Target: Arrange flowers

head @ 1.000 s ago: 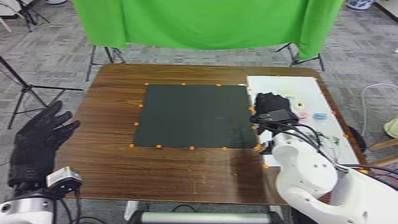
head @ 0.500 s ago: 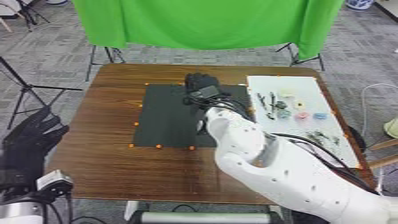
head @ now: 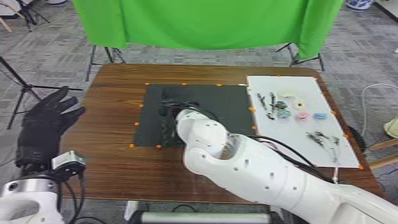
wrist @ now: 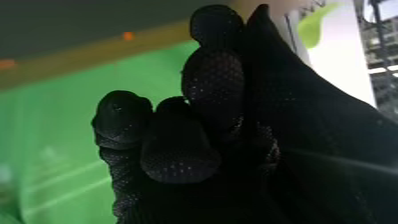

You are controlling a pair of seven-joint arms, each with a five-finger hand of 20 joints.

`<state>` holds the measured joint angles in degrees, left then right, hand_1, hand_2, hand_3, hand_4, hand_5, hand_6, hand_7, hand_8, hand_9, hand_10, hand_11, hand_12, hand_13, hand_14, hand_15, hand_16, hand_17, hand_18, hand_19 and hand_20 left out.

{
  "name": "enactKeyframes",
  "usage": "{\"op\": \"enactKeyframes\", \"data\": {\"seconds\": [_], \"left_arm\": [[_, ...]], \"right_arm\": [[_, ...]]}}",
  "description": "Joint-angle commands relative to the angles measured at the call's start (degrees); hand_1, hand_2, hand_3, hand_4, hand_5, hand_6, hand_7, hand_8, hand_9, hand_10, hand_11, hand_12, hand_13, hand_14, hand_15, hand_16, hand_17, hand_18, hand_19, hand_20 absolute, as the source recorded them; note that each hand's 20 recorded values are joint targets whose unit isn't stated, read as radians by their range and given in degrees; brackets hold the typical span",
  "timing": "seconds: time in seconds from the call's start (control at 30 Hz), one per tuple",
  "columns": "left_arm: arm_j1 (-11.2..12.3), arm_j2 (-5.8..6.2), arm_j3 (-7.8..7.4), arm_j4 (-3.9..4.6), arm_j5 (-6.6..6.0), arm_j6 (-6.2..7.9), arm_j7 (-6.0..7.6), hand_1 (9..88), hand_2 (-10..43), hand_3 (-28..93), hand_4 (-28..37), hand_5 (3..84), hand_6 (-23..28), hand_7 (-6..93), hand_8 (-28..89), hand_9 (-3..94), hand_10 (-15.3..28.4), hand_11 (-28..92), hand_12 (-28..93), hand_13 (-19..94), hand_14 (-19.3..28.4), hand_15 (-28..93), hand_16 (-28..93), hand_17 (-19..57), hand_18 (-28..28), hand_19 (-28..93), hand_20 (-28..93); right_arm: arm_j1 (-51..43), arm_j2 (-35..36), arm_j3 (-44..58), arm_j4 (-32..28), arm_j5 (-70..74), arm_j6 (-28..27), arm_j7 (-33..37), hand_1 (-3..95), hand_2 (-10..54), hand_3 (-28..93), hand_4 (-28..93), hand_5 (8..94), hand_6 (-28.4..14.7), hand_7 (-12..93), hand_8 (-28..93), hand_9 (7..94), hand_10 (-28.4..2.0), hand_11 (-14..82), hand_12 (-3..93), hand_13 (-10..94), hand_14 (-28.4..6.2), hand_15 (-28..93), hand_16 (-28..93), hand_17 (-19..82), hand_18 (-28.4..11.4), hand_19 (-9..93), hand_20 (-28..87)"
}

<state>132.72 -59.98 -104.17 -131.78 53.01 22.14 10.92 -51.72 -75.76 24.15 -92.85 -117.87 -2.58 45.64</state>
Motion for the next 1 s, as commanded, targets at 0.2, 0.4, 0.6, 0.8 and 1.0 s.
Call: {"op": "enactKeyframes", "data": {"seconds": [0.2, 0.4, 0.6, 0.8, 1.0], "left_arm": [[0.14, 0.09, 0.62, -0.12, 0.59, -1.08, -1.15, 23.2, 7.0, 81, -24.8, 35.4, 9.2, 14.7, -11, 31.5, 18.3, 24, 9, 24, 26.0, 46, -8, -10.7, 23.5, 56, 0], [5.10, -0.56, -0.59, -1.40, -0.54, 0.86, 1.41, 23.0, 7.3, 81, -24.6, 35.5, 9.4, 14.1, -10, 31.4, 18.6, 24, 9, 24, 26.1, 46, -8, -10.8, 23.5, 56, 0], [8.29, -1.77, -1.33, -2.13, -0.97, 1.51, 2.86, 22.8, 7.5, 80, -24.6, 35.3, 9.2, 13.4, -10, 31.3, 19.1, 24, 9, 24, 26.2, 46, -8, -10.8, 23.5, 56, 0], [10.49, -2.69, -1.65, -3.10, -0.93, 1.87, 2.84, 22.6, 7.4, 80, -24.4, 35.3, 9.1, 13.4, -9, 31.4, 18.9, 23, 10, 24, 26.1, 46, -8, -10.8, 23.6, 56, 0], [10.51, -2.87, -0.73, -3.40, -0.70, 1.54, 2.29, 22.6, 7.1, 80, -24.6, 35.3, 8.8, 14.2, -10, 31.4, 18.3, 24, 10, 24, 25.7, 46, -8, -10.7, 23.5, 56, 0]], "right_arm": [[-1.96, -1.25, 1.00, -0.38, 0.73, 0.07, 0.95, 49.3, -6.9, 87, -28, 82.8, -3.3, 33, 22, 83.2, -12.8, 58.9, 26.9, 81, -8.3, 88, 21, 36, -27.4, 93, 47], [-4.71, 0.29, 5.76, -4.43, -0.03, -2.66, -2.79, 48.0, -5.8, 86, -28, 78.1, -4.2, 38, 10, 78.8, -12.1, 56.2, 27.8, 76, -9.6, 85, 19, 32, -25.5, 93, 39], [-9.27, 4.25, 13.24, -12.52, -0.26, -9.58, -5.09, 43.4, -6.1, 83, -28, 71.2, -6.3, 36, -1, 71.7, -14.5, 54.1, 25.6, 69, -11.5, 83, 16, 27, -24.9, 88, 35], [-18.40, 11.37, 24.69, -22.16, 0.26, -14.87, -4.93, 32.0, -3.4, 87, -26, 66.5, -6.7, 27, -15, 63.8, -18.8, 53.6, 17.4, 62, -13.6, 79, 12, 23, -25.0, 85, 31], [-29.16, 22.31, 35.26, -27.73, 0.25, -11.90, -1.02, 28.4, -2.2, 85, -26, 62.4, -7.9, 24, -15, 61.2, -20.4, 51.2, 16.7, 60, -14.7, 79, 11, 23, -25.4, 84, 29]]}}
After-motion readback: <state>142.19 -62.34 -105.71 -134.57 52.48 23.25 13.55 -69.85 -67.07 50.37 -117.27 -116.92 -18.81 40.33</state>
